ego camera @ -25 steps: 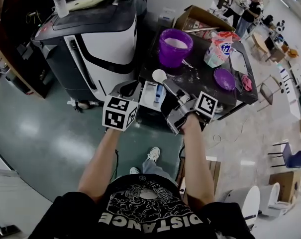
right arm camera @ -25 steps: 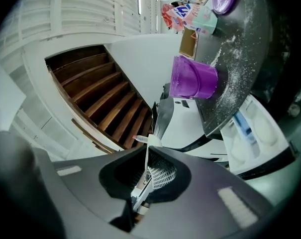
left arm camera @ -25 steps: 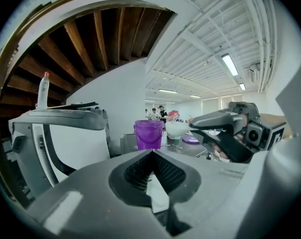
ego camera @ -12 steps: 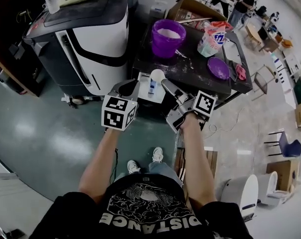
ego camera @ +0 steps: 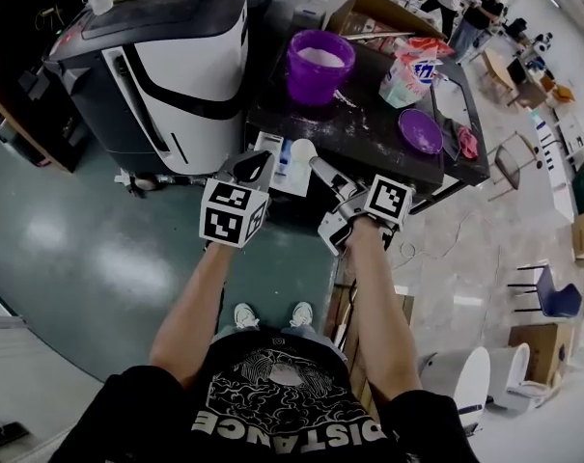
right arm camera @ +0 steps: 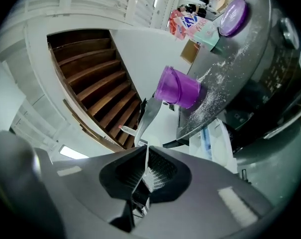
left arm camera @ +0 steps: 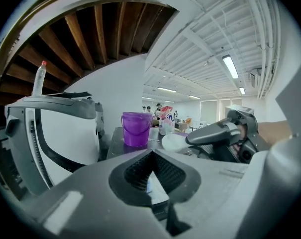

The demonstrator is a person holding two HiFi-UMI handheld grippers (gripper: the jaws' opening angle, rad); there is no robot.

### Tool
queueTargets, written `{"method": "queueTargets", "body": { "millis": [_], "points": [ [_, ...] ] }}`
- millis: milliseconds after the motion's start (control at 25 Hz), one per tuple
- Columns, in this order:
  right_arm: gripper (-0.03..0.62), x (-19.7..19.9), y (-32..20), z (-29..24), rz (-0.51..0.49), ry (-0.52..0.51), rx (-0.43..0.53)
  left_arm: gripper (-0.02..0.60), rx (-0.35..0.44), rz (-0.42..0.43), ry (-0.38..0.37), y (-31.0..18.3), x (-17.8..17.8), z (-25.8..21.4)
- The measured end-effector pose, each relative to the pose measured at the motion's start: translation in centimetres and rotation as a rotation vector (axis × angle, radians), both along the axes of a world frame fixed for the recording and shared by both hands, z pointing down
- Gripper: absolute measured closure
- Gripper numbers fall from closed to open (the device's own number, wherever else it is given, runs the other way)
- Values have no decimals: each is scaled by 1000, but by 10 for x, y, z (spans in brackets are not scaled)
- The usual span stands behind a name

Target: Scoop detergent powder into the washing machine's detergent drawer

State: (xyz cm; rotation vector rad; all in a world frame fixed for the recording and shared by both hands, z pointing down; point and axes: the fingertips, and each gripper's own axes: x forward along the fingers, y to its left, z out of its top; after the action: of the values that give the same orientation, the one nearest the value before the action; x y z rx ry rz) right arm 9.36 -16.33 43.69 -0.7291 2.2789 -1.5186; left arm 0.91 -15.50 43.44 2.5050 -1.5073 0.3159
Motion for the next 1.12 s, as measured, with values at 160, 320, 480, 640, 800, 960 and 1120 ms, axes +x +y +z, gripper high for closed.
{"method": "queueTargets", "body": {
  "millis": [160,320,480,640,800,960,1120],
  "points": [
    [560,5,-5,9,-55,39,18,581,2,-29,-11,-3,9,3],
    [561,4,-10,24,-119,76,5,581,0,-94,-19,-3,6,9],
    [562,-2,-17,35,-192,116,9,581,-12,-159,-29,-4,0,16],
    [562,-15,-24,45,-280,155,34,581,-20,-224,-44,-3,-7,20],
    [562,-26,-33,60,-370,224,56,581,-34,-277,-54,-1,-12,25],
    [562,-39,-42,71,-470,339,117,581,-52,-324,-51,0,-16,32],
    [562,-52,-49,78,-540,399,150,581,-67,-368,-50,1,-21,39]
  ]
}}
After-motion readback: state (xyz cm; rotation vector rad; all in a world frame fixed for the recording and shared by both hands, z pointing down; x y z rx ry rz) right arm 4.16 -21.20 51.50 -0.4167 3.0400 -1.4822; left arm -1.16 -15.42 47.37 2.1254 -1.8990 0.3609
